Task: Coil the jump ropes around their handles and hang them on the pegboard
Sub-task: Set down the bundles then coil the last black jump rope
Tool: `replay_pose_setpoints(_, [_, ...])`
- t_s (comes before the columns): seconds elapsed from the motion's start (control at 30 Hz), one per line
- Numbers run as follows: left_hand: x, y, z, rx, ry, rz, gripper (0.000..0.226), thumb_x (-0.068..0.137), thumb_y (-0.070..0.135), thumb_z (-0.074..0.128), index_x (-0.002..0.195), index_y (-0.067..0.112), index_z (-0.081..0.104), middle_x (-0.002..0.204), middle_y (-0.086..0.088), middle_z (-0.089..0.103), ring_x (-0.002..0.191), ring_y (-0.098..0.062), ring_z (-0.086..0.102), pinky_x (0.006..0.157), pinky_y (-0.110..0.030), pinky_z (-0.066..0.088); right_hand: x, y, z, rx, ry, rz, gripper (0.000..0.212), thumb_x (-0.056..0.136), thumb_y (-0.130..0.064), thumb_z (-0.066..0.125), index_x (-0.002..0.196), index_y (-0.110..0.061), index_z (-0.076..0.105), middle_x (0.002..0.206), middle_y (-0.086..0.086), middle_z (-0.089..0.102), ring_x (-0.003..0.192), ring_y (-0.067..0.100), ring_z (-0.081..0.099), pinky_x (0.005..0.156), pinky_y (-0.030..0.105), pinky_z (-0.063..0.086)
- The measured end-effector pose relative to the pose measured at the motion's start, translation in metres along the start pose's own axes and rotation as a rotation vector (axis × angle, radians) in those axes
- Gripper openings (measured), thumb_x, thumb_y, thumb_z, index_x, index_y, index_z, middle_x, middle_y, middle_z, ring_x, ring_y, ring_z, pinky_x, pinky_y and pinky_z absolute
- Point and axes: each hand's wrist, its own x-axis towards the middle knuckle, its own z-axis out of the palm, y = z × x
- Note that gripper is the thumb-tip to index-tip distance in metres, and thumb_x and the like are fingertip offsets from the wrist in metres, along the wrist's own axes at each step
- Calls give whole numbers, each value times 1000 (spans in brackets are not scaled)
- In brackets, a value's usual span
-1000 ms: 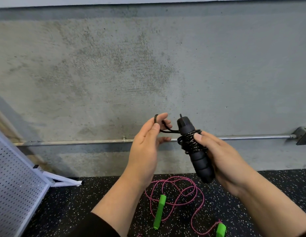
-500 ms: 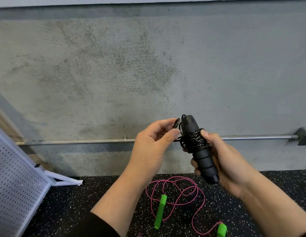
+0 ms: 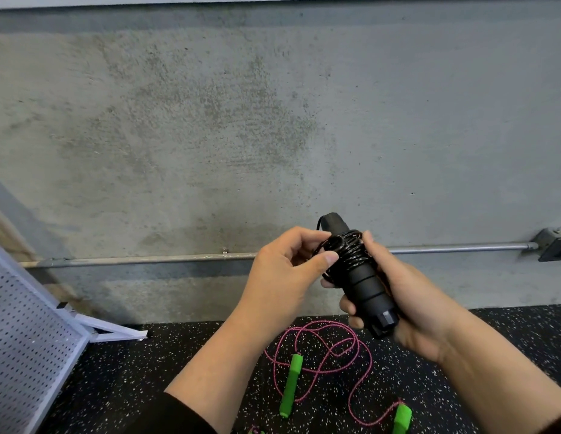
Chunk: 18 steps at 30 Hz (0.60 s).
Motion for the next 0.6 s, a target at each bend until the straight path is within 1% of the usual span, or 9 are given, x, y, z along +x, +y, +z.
replay_pose_setpoints(0.1, [0,2,1,-91,92,-4,17,91,5,72,104,16,74,88,1,70,82,-8,63,74,-20,52,-1,-1,0,3,-35,-10,60,89,-63,52,117,-14,72,103,22,68,57,21,49,47,29,44])
replay_pose_setpoints(0.17, [2,3,-1,-163,154,-1,16,91,4,70,104,13,74,89,-2,69,82,-9,63,71,-17,50,-1,-2,0,-7,-35,-28,56,90,-60,53,117,-14,71,104,25,69,55,21,48,46,28,42])
replay_pose_setpoints(0.23, [5,3,-3,-216,189,10,16,91,6,70,104,14,75,89,-5,68,84,-15,63,77,-22,51,-1,-3,0,-19,-25,-43,56,92,-58,51,119,-14,69,105,26,69,54,21,47,46,28,40])
replay_pose_setpoints(0.3, [4,3,-3,-234,206,18,17,92,6,70,105,14,75,87,-5,68,83,-19,62,84,-30,54,-1,-3,0,-23,-22,-54,57,93,-57,49,121,-11,67,105,27,69,53,21,47,45,27,40])
replay_pose_setpoints(0.4, [4,4,-2,-252,213,-4,16,92,5,69,106,11,74,84,-2,66,78,-17,62,88,-38,54,0,-3,-1,-14,-8,-78,57,95,-54,47,123,-8,64,107,28,69,53,22,46,44,27,40])
replay_pose_setpoints(0.47, [5,3,-2,-265,224,-33,14,91,6,70,104,11,75,80,-3,64,75,-15,60,85,-38,54,1,-2,-4,-19,-3,-96,54,95,-54,50,117,-7,64,102,28,67,52,24,46,45,28,40])
replay_pose_setpoints(0.53, [7,2,-3,-271,239,-64,13,91,6,71,103,8,75,75,-3,62,71,-13,59,79,-33,53,1,0,-6,-51,0,-109,46,93,-55,55,103,-11,66,88,23,60,52,27,44,47,30,38])
replay_pose_setpoints(0.6, [7,2,-4,-274,245,-95,13,91,6,71,103,5,74,72,-2,62,67,-12,59,74,-31,52,2,3,-6,-79,11,-122,42,92,-55,57,94,-14,66,80,19,54,52,27,44,48,32,36])
